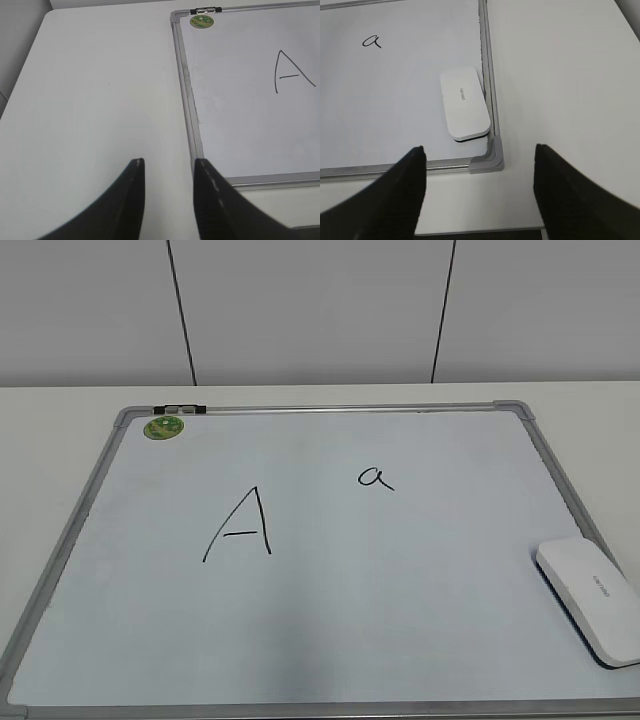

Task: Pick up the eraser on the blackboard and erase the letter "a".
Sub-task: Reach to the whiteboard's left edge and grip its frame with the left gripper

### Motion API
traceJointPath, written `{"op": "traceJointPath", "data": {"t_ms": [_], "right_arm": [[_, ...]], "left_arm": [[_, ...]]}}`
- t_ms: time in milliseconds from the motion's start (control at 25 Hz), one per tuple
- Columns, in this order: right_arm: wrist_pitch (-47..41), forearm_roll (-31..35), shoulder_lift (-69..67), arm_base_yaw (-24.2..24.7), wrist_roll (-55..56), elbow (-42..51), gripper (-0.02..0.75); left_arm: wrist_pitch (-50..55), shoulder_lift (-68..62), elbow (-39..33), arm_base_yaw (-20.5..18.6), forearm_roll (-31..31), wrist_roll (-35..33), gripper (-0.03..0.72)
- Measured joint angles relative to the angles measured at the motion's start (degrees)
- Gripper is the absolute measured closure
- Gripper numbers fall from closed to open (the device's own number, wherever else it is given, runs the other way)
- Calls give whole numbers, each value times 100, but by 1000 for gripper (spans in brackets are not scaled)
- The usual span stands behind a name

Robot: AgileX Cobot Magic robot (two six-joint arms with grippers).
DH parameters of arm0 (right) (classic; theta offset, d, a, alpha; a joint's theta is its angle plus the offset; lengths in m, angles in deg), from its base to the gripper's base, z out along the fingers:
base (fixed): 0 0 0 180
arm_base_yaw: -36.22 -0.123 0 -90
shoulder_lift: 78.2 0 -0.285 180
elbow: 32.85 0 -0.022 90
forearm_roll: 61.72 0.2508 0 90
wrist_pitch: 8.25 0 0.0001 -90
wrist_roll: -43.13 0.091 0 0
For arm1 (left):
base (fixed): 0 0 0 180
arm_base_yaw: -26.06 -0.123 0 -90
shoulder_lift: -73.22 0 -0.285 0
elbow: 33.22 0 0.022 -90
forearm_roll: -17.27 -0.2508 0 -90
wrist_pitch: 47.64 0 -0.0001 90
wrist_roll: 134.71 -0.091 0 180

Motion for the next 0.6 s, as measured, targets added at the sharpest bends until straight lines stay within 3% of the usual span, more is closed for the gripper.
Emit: {"op": "traceJointPath", "data": {"t_ms": [600], "right_arm": [[0,0,0,0,0,0,237]], "left_arm": [[8,-169,0,0,0,0,446]]}}
